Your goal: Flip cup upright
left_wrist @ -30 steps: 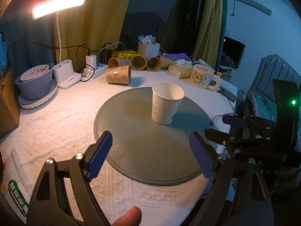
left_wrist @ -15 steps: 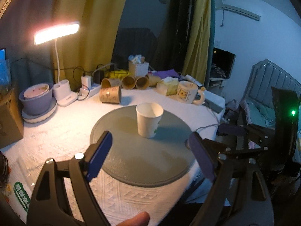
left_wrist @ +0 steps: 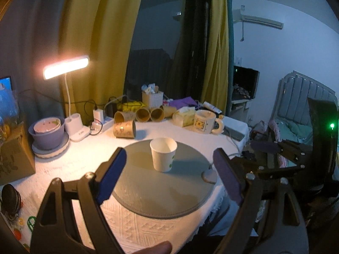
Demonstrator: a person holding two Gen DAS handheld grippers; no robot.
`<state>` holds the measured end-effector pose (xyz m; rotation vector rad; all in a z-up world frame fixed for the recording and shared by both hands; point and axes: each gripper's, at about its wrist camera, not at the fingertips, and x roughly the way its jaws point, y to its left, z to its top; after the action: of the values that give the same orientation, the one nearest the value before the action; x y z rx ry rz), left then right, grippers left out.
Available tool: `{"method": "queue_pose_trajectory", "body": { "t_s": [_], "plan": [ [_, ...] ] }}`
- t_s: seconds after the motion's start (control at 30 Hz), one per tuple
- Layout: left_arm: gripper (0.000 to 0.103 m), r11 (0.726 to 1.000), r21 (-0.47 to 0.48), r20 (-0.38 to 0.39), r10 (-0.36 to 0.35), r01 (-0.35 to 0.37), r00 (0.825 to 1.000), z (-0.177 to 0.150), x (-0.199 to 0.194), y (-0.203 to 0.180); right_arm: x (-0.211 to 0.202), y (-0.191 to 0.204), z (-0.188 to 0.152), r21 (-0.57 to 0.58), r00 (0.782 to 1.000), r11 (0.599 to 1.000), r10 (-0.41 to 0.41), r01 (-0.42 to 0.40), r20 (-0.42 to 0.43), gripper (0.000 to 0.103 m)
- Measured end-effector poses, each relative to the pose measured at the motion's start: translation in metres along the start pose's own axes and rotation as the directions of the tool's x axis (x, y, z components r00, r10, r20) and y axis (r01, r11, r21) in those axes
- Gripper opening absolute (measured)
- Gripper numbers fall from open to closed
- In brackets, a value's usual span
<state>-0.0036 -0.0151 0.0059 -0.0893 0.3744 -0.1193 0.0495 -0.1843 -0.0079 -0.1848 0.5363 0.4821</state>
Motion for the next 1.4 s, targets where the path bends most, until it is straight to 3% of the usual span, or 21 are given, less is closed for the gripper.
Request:
{"method": "queue_pose_trajectory", "body": {
  "t_s": [0.2,0.3,0.7,1.17,1.4],
  "plan": [
    [0.086,1.000,0.005,0.033,-0.007,0.007,0.999,0.007,-0.010,-0.004,-0.019,-0.001,0.007,-0.011,0.999,1.000,-0.018,0.019,0.046,0.073],
    [0.093,1.000,0.002,0.056,-0.015,0.015,0.998,0.011,-0.018,-0.005,-0.029,-0.001,0.011,-0.017,0.997,0.999,-0.027,0.028,0.071,0.073],
    [0.093,1.000,0.012,0.131,-0.010,0.008,0.991,0.027,-0.044,-0.003,-0.059,0.005,0.024,-0.038,0.989,0.999,-0.032,0.037,0.143,0.073],
    [0.093,0.994,-0.016,0.179,0.113,-0.112,0.977,0.031,-0.066,0.014,-0.067,0.024,0.035,-0.042,0.986,0.998,0.044,-0.037,0.164,0.073],
    [0.093,0.993,-0.011,0.175,0.120,-0.120,0.977,0.030,-0.064,0.013,-0.063,0.024,0.034,-0.037,0.985,0.998,0.056,-0.050,0.163,0.073]
  ]
}}
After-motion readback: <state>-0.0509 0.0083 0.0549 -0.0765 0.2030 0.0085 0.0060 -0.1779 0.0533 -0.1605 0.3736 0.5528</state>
